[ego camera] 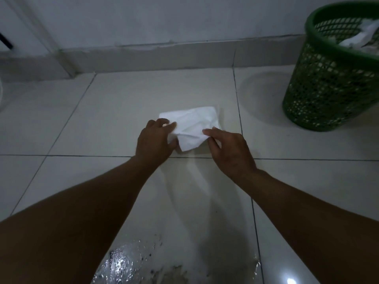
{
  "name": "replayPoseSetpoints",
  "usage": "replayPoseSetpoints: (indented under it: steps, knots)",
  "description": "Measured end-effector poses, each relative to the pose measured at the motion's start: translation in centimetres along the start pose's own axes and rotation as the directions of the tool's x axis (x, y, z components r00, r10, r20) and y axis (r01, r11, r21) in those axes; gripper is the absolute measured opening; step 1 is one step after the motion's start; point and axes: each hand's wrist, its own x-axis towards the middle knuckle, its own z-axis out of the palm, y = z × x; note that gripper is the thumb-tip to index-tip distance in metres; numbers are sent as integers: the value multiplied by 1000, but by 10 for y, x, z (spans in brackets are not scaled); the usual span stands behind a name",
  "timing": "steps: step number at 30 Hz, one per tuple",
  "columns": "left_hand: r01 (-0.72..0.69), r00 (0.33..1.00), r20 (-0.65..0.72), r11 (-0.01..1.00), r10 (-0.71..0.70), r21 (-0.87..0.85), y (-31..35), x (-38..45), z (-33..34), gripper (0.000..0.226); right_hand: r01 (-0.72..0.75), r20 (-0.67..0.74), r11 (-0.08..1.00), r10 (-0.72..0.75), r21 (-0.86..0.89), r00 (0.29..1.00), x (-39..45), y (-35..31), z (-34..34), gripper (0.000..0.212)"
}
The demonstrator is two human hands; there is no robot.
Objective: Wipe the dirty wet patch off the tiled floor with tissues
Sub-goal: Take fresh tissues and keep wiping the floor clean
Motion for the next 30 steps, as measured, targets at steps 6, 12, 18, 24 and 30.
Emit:
replayPoseSetpoints:
  steps: [6, 12, 18, 24, 30]
  knots:
    - [41, 995, 99, 993, -30, -107, -4, 8, 6, 55, 24, 30, 1000, -24, 11, 999, -9, 0, -1, 27]
    - [68, 984, 173, 988, -43, -141, -8, 13, 8, 66, 33, 12, 999, -33, 1, 999, -23, -5, -2, 27]
    - [72, 978, 203, 989, -44, -129, -5, 12, 0, 69, 10, -100, 1000, -8, 23, 995, -37, -20, -12, 19]
    - [1, 981, 193, 1000, 5, -31, -3, 14, -2, 60, -151, -134, 975, 174, 164, 976, -43, -31, -18, 16]
    - [6, 992, 123, 999, -1, -42, -5, -12, -6, 81, -294, -29, 942, 302, 161, 953, -49, -39, -23, 18]
